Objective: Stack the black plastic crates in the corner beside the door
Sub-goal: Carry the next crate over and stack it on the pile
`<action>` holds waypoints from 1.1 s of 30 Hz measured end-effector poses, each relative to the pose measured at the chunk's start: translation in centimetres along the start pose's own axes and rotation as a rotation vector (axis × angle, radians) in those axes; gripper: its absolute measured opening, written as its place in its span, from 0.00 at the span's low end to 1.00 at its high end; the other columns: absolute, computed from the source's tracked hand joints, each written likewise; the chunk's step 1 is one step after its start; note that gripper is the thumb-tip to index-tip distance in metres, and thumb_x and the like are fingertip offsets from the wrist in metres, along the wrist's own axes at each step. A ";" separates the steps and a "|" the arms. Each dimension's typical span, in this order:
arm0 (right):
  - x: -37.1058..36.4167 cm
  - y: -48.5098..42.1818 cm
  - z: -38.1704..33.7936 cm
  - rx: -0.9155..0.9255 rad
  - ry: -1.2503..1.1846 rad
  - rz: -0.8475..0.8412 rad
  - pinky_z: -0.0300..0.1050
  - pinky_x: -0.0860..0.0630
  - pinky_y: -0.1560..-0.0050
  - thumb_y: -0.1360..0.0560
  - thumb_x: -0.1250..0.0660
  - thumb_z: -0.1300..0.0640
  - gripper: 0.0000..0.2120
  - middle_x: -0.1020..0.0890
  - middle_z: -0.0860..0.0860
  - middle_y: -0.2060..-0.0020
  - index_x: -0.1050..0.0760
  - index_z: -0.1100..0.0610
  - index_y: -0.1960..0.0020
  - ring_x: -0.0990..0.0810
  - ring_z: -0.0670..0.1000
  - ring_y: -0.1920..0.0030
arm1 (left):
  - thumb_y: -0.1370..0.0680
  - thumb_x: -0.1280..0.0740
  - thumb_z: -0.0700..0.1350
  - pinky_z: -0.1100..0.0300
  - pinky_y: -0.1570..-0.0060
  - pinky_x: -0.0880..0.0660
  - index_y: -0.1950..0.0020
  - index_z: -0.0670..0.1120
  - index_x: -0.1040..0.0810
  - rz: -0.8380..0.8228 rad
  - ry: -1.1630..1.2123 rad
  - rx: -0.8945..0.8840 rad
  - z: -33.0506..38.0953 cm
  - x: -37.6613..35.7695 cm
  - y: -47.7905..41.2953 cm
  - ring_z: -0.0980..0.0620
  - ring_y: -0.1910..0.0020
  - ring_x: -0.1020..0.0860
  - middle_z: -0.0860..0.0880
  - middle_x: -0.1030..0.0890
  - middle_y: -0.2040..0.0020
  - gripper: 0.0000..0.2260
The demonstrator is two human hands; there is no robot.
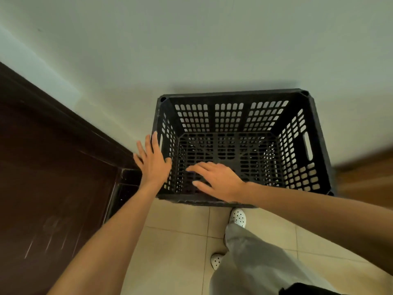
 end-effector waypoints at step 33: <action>11.5 -7.7 24.9 -0.528 0.419 0.271 0.47 0.31 0.62 0.28 0.59 0.25 0.35 0.26 0.47 0.69 0.26 0.52 0.56 0.24 0.53 0.67 | 0.20 0.41 0.62 0.52 0.53 0.26 0.43 0.46 0.25 -0.031 -0.247 -0.874 19.1 -4.1 -19.0 0.47 0.51 0.20 0.48 0.18 0.50 0.20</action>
Point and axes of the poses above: each hand's wrist, its own y-axis away from the middle knuckle, its own x-axis out of the back of the hand, z = x × y, the point moved 3 cm from there along -y, towards the middle knuckle
